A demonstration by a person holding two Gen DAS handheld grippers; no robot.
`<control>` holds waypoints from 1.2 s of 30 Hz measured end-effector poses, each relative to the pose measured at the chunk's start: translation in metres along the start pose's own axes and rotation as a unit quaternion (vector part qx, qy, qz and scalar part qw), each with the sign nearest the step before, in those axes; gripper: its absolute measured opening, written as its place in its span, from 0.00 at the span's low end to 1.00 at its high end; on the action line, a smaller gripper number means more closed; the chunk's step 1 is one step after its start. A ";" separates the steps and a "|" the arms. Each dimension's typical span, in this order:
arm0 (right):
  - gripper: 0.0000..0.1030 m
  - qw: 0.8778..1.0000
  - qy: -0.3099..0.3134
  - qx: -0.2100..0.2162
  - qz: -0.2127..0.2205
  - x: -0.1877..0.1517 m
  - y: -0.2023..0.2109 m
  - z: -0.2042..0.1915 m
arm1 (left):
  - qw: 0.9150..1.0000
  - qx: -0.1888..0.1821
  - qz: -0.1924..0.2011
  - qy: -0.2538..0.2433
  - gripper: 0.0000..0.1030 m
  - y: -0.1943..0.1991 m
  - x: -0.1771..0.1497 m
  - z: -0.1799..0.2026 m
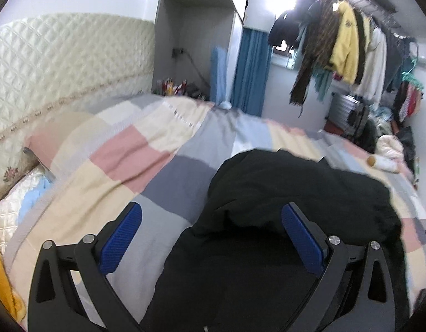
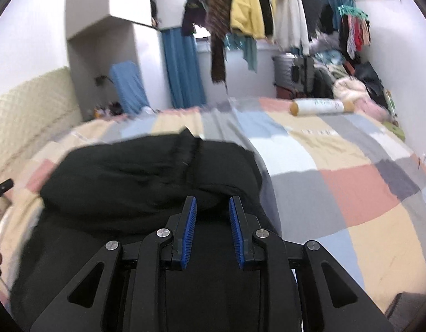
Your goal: Fold large clothes
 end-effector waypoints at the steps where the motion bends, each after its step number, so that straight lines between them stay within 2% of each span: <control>1: 0.20 1.000 -0.003 0.005 0.008 0.005 0.014 0.000 | 1.000 -0.006 0.003 0.003 0.98 0.009 0.003 0.003; 3: 0.20 1.000 -0.010 0.015 0.020 0.014 0.039 0.001 | 1.000 -0.018 0.013 0.008 0.98 0.035 0.012 0.011; 11: 0.20 0.995 -0.025 0.060 0.077 0.060 0.144 0.002 | 0.997 -0.046 0.063 -0.021 0.98 0.145 0.050 0.055; 14: 0.21 0.992 -0.026 0.080 0.094 0.068 0.180 0.004 | 0.994 -0.053 0.084 -0.045 0.98 0.197 0.059 0.076; 18: 0.21 0.989 -0.025 0.108 0.097 0.068 0.221 0.011 | 0.992 -0.071 0.086 -0.053 0.98 0.243 0.057 0.086; 21: 0.21 0.987 -0.043 0.139 0.067 0.059 0.236 0.021 | 0.992 -0.094 0.064 -0.054 0.98 0.267 0.044 0.086; 26: 0.21 0.984 -0.047 0.174 0.000 0.028 0.237 0.038 | 0.991 -0.124 0.012 -0.043 0.98 0.278 0.014 0.072; 28: 0.22 0.982 -0.049 0.177 -0.033 0.012 0.230 0.046 | 0.990 -0.137 -0.023 -0.021 0.98 0.270 -0.002 0.060; 30: 0.23 0.978 -0.056 0.186 -0.073 -0.006 0.219 0.056 | 0.985 -0.157 -0.067 0.008 0.98 0.253 -0.022 0.042; 33: 0.24 0.971 -0.060 0.191 -0.131 -0.033 0.201 0.067 | 0.985 -0.135 -0.106 0.020 0.98 0.232 -0.043 0.024; 36: 0.24 0.960 -0.060 0.194 -0.195 -0.059 0.174 0.077 | 0.976 -0.135 -0.161 0.050 0.98 0.201 -0.067 0.002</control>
Point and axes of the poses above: each gripper's, at about its wrist camera, not at the fingertips, and y roughly against the way its jaws point, z to its right, x to its top, the point moved 3 cm from there along -y, roughly the way its jaws point, and after that the axes turned 14 degrees about -x, right-handed, at the moved point
